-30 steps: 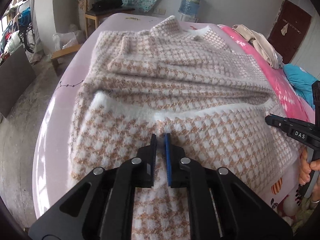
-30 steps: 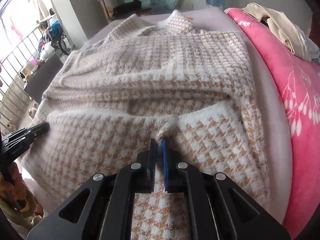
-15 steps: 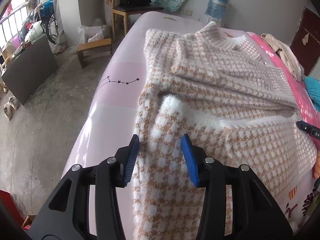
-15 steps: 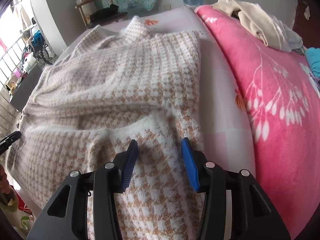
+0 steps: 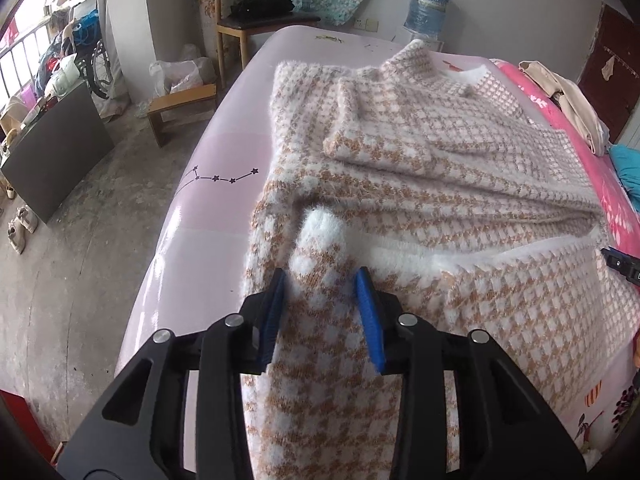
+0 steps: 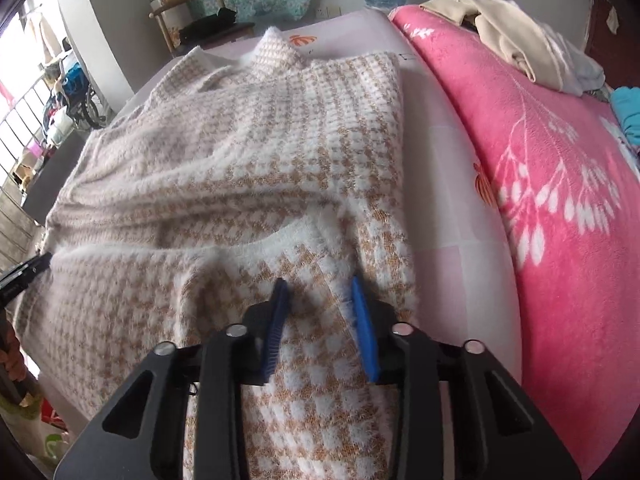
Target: Fold large clothes
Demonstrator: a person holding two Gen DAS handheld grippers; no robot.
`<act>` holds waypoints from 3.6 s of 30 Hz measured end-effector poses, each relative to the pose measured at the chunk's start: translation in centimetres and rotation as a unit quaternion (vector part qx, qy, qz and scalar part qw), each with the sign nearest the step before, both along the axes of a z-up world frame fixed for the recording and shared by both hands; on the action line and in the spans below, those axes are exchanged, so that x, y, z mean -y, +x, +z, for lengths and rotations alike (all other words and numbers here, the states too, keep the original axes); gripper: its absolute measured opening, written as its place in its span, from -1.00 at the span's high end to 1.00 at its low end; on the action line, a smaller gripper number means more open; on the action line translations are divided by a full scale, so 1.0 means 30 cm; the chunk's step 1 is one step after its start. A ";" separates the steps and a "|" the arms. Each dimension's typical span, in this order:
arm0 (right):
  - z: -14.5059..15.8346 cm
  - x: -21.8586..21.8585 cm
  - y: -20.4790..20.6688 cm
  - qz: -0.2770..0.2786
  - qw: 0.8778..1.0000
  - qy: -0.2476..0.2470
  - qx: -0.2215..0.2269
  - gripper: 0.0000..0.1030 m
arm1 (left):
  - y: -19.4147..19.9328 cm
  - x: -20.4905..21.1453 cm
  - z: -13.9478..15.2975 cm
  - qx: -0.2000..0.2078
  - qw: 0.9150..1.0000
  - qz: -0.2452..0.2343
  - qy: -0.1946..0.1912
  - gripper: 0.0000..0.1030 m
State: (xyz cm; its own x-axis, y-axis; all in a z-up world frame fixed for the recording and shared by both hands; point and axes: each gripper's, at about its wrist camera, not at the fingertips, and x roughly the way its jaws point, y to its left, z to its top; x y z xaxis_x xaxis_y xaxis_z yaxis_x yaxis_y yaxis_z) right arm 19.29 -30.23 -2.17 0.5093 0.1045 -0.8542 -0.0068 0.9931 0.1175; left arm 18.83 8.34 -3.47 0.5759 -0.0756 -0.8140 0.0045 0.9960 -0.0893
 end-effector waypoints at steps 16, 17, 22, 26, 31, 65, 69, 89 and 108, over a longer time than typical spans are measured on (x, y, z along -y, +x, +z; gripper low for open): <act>0.015 0.041 0.114 -0.026 0.999 -0.015 0.039 0.86 | 0.098 0.085 0.047 0.056 0.996 -0.006 0.075 0.83; -0.003 0.043 0.116 -0.028 0.999 -0.009 0.035 0.86 | 0.101 0.091 0.019 0.048 0.996 -0.006 0.080 0.82; 0.078 0.059 0.067 -0.041 0.997 0.003 0.063 0.31 | 0.087 0.087 0.014 0.045 0.995 -0.008 0.084 0.69; 0.180 0.054 -0.006 -0.032 0.994 0.009 0.102 -0.01 | 0.058 0.046 0.072 0.058 0.995 -0.004 0.080 0.40; 0.233 -0.064 -0.087 0.042 0.992 0.052 0.111 -0.02 | -0.076 0.069 0.205 0.114 0.991 -0.065 -0.007 0.40; 0.042 -0.443 -0.305 0.216 0.976 -0.005 0.020 0.56 | -0.304 0.342 0.042 0.029 0.975 -0.219 -0.035 0.38; 0.019 -0.427 -0.309 0.205 0.979 0.006 0.010 0.56 | -0.290 0.312 0.012 0.007 0.978 -0.195 -0.068 0.37; 0.003 0.057 -0.344 -0.030 0.998 0.049 -0.040 0.55 | -0.287 -0.068 0.025 0.011 0.993 -0.023 -0.111 0.44; 0.126 -0.194 -0.103 0.060 0.996 0.059 0.038 0.05 | -0.117 0.112 0.146 0.064 0.988 -0.089 -0.107 0.05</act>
State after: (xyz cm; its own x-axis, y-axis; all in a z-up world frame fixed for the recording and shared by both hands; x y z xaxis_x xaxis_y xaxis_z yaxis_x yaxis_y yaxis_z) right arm 16.21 -24.40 1.63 0.5495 0.2658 -0.7921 -0.1379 0.9639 0.2278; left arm 15.32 4.99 0.92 0.6358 -0.3473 -0.6893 0.2021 0.9368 -0.2856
